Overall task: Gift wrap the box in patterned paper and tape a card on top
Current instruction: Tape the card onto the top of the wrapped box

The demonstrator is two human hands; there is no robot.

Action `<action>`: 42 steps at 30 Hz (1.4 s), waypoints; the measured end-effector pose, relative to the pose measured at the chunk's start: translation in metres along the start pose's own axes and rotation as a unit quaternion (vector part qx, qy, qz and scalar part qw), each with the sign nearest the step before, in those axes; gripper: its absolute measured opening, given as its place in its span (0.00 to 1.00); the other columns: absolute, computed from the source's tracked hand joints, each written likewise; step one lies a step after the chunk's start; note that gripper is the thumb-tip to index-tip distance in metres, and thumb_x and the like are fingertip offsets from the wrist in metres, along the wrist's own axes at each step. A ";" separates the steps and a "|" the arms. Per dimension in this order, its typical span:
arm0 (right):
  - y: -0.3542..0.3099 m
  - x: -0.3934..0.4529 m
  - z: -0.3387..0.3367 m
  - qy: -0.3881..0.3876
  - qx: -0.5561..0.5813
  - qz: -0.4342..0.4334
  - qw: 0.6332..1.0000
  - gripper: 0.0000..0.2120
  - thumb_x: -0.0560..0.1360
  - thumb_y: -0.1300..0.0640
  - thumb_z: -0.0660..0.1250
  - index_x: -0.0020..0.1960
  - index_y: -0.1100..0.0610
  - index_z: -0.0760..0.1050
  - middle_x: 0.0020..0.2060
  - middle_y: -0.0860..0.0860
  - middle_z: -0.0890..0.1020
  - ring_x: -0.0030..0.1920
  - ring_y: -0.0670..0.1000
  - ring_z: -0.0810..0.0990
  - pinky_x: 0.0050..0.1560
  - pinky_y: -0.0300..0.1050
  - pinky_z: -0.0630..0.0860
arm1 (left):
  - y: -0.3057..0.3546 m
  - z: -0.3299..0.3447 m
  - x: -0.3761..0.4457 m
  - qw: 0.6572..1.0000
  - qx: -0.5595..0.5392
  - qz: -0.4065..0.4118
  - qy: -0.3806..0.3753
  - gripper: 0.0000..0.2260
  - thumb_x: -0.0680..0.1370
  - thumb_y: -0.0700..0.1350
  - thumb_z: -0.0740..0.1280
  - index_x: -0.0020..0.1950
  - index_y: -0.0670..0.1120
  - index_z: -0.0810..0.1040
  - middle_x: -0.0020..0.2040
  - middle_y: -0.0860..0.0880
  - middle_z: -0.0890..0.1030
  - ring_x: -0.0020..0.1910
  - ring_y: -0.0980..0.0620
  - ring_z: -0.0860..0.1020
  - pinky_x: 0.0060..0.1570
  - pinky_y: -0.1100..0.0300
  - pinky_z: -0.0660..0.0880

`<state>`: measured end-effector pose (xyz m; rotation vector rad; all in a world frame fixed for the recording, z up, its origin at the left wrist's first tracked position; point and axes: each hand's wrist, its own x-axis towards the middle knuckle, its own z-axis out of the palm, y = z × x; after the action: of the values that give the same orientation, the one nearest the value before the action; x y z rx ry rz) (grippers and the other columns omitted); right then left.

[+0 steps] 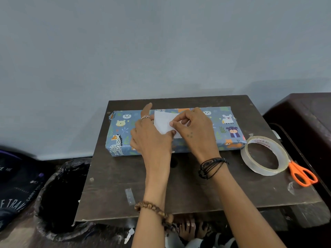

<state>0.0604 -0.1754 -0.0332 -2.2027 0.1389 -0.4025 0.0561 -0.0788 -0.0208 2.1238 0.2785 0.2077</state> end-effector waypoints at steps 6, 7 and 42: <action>-0.004 -0.001 -0.008 0.022 0.059 0.022 0.998 0.13 0.69 0.53 0.73 0.51 0.52 0.73 0.48 0.47 0.67 0.49 0.45 0.69 0.44 0.26 0.66 | -0.003 -0.005 -0.005 0.973 -0.229 0.020 -0.020 0.32 0.69 0.29 0.70 0.64 0.57 0.67 0.51 0.49 0.75 0.51 0.50 0.78 0.47 0.55 0.78; -0.004 -0.001 -0.009 0.025 0.063 0.027 0.997 0.16 0.69 0.52 0.73 0.53 0.50 0.71 0.50 0.47 0.67 0.53 0.48 0.68 0.46 0.29 0.66 | -0.004 -0.007 -0.005 0.961 -0.276 0.008 -0.029 0.31 0.70 0.28 0.69 0.62 0.57 0.68 0.49 0.49 0.75 0.50 0.50 0.78 0.46 0.55 0.78; -0.021 -0.029 -0.013 0.126 0.108 -0.123 0.978 0.07 0.74 0.57 0.68 0.50 0.49 0.74 0.47 0.45 0.73 0.49 0.41 0.72 0.49 0.27 0.67 | 0.012 -0.001 -0.014 0.854 -0.513 -0.074 0.047 0.20 0.70 0.31 0.70 0.53 0.52 0.74 0.48 0.54 0.80 0.45 0.57 0.80 0.46 0.61 0.79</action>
<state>0.0281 -0.1653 -0.0158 -1.9528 -0.0408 -0.7988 0.0435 -0.0884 -0.0112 1.0214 0.2943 0.2873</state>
